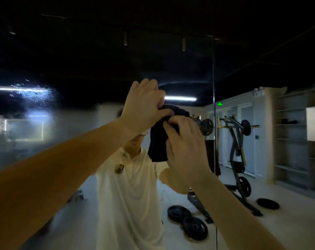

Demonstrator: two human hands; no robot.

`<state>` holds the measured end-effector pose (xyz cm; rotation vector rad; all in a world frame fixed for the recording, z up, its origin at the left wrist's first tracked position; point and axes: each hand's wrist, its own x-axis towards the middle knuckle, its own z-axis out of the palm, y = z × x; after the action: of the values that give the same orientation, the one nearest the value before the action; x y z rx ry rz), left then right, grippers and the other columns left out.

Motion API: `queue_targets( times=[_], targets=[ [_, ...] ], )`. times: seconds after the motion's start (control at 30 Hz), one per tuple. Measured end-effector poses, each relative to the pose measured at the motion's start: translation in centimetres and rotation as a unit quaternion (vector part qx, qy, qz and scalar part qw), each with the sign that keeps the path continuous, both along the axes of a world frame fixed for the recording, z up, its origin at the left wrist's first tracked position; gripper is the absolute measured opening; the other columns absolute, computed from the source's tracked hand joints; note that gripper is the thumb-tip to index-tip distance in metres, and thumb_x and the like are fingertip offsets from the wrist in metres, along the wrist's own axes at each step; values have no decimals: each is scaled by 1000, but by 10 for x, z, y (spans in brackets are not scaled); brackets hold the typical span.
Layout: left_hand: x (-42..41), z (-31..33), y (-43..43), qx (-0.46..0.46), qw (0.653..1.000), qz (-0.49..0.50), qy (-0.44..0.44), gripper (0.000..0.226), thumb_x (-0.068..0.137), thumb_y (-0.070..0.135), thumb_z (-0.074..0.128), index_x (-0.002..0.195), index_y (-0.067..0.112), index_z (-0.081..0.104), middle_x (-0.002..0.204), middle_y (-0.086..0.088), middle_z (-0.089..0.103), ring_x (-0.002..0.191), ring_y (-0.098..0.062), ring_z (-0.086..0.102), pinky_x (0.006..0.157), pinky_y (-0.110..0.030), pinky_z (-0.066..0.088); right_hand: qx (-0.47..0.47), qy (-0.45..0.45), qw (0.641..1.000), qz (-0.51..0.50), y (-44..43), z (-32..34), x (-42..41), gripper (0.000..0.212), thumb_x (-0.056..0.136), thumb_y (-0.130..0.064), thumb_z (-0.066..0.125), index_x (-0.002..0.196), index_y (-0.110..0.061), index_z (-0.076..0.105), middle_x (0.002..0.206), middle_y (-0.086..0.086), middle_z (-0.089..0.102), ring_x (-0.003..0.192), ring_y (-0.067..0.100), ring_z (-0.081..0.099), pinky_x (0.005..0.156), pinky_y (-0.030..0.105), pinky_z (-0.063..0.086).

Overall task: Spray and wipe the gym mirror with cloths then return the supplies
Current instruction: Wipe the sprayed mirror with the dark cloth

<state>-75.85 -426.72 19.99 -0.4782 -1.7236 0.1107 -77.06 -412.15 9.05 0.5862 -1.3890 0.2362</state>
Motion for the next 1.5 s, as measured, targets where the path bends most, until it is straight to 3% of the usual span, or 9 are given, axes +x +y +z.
queue_targets(
  times=[0.17,0.27,0.37,0.47,0.67,0.93,1.17,1.33,1.5],
  targets=[
    [-3,12,-5,-17,999,6,-39,43,83,66,70,74,26,58,87,6,46,87,-15,41,80,-30,24,-12,-87,996,-20,3,-4,-19,40,87,-9,61,126,2,64,132,20,59,114,32,55,85,42,58],
    [-1,16,-16,-51,997,-17,-51,35,88,58,71,84,23,67,89,7,48,88,-12,41,81,-28,26,-7,-87,994,-64,2,8,-19,53,82,-10,66,133,2,60,125,21,62,110,36,60,85,44,58],
    [7,11,-31,-67,997,-42,-20,25,88,44,78,89,21,67,87,6,50,84,-11,41,79,-26,27,-27,-72,992,-103,-7,18,-21,44,86,-8,62,129,4,63,123,21,62,110,37,60,90,47,57],
    [16,1,-55,-62,997,-42,24,18,89,31,76,90,16,66,86,0,56,81,-16,48,74,-33,38,-17,-41,993,-113,-18,16,-29,44,90,-5,55,131,9,59,143,26,53,135,38,46,114,50,44],
    [32,-20,-123,-22,998,-5,65,10,84,16,73,87,12,65,89,-6,57,81,-25,51,72,-40,40,-48,-135,987,-75,-44,9,-29,61,103,-25,25,153,9,32,165,25,27,155,36,25,126,46,23],
    [54,-48,-179,20,996,24,85,23,79,15,75,98,9,64,101,-10,56,89,-27,49,79,-33,31,-109,-170,976,-81,-107,25,-20,75,109,-55,20,165,-7,6,170,25,4,159,37,-1,129,51,7],
    [64,-91,-216,94,992,64,56,51,79,17,79,125,3,61,134,-17,56,118,-35,53,100,-43,40,-31,-126,990,-60,-203,48,9,69,110,-49,20,165,-10,10,171,20,1,159,35,-3,129,47,-1],
    [54,-120,-232,120,984,132,23,77,96,31,61,158,-4,31,166,-23,27,155,-36,24,127,-49,21,154,-72,983,-70,-238,43,17,63,111,-41,22,165,-13,7,173,13,7,160,30,0,129,44,1],
    [42,-134,-216,155,982,98,49,84,103,49,40,162,-4,14,171,-24,13,160,-37,10,129,-57,12,57,-112,981,-149,-154,57,-6,65,110,-42,15,164,-11,-1,172,13,-5,159,29,-7,129,45,-1]
  ],
)
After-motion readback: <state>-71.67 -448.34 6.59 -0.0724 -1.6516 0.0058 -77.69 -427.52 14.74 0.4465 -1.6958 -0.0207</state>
